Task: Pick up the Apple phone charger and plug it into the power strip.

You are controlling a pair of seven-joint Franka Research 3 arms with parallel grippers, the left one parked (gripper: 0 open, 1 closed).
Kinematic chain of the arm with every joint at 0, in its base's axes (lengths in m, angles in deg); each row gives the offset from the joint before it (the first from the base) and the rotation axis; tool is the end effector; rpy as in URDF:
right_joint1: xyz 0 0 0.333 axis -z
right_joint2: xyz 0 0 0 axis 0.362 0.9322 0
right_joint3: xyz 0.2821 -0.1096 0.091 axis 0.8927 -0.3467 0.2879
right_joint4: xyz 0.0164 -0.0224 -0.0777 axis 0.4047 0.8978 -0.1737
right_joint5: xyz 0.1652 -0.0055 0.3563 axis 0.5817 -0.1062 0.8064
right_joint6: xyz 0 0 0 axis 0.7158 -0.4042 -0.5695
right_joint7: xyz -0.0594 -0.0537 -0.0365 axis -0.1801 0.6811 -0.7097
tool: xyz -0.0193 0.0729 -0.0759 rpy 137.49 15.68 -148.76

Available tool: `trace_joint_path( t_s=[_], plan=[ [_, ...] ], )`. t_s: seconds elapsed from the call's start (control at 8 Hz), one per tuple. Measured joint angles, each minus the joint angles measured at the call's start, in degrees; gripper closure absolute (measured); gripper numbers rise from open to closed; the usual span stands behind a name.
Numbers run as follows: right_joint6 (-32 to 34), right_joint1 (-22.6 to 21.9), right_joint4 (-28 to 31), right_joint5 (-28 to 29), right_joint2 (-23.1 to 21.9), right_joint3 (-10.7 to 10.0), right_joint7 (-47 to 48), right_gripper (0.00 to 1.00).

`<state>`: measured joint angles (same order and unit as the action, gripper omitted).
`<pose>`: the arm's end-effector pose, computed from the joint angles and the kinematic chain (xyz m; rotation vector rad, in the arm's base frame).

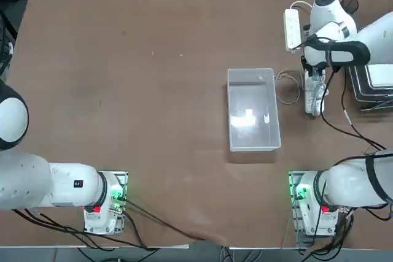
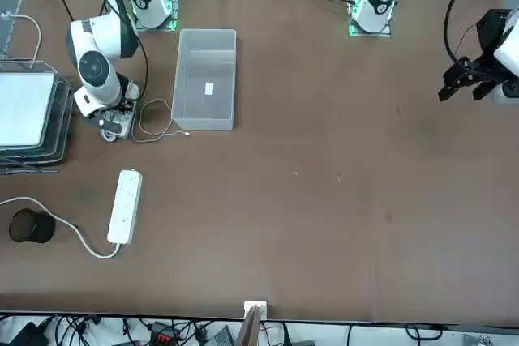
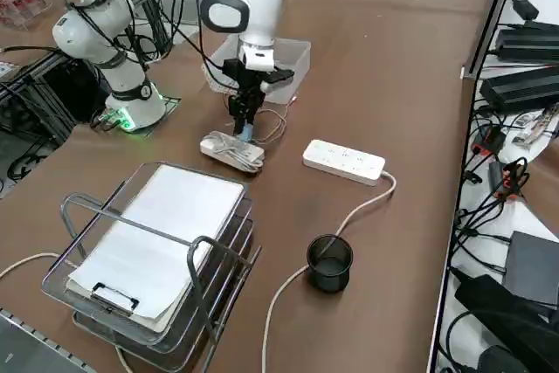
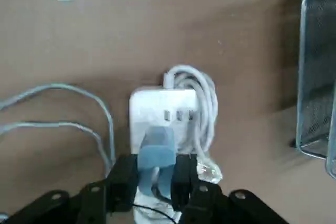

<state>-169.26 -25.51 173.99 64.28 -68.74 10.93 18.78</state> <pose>0.4786 0.0272 0.2754 2.7700 -0.2517 -0.1558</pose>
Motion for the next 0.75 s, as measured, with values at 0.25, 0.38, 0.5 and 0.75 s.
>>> trace_joint_path(
  t_s=[0.25,0.38,0.5,0.75],
  plan=[
    [1.4,-0.74,-5.04,6.2,0.05,0.23,-3.32,0.64],
    [3.32,-0.81,-8.41,10.13,0.36,0.23,-5.86,0.64],
    [5.47,-0.81,-12.19,13.77,1.19,0.22,-8.17,0.64],
    [7.14,-0.8,-19.58,19.47,5.29,0.16,-10.24,0.64]
  ],
)
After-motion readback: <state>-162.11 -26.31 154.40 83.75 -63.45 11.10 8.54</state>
